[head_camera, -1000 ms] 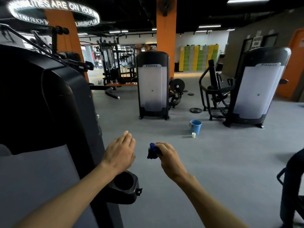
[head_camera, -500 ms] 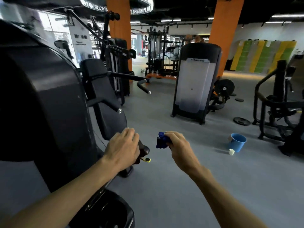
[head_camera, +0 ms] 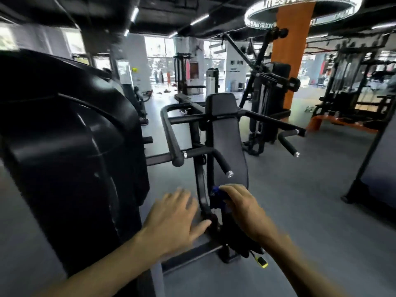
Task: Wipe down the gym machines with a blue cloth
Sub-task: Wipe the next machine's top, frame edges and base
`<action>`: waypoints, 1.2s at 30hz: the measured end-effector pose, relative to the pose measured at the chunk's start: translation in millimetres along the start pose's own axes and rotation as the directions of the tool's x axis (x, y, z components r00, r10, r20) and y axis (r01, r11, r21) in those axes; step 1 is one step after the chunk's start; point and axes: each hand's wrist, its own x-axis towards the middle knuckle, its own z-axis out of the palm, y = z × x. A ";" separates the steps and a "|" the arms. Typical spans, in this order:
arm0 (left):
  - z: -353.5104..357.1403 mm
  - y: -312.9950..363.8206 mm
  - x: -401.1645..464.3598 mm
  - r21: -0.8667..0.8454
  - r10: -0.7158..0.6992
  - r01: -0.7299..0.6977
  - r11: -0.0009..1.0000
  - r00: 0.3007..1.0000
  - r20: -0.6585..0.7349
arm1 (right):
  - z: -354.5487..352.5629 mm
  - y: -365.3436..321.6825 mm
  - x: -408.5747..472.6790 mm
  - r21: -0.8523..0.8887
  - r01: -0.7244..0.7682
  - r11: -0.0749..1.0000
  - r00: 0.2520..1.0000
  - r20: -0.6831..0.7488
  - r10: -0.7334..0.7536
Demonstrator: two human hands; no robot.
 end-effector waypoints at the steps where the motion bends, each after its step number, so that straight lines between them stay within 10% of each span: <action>1: 3.4 -3.9 0.9 0.012 -0.043 0.042 0.999 0.998 0.039 | 6.1 8.2 12.6 0.038 0.043 0.998 0.999 0.007 -0.043; 15: -73.9 38.9 19.9 0.560 -0.625 0.475 0.679 0.775 0.100 | 51.0 33.3 124.6 0.564 0.429 0.705 0.860 -0.017 -0.510; 36: -129.9 -12.9 61.1 0.791 -0.777 0.561 0.243 0.600 -0.187 | 26.3 -45.3 246.3 0.796 0.522 0.306 0.798 -0.329 -0.504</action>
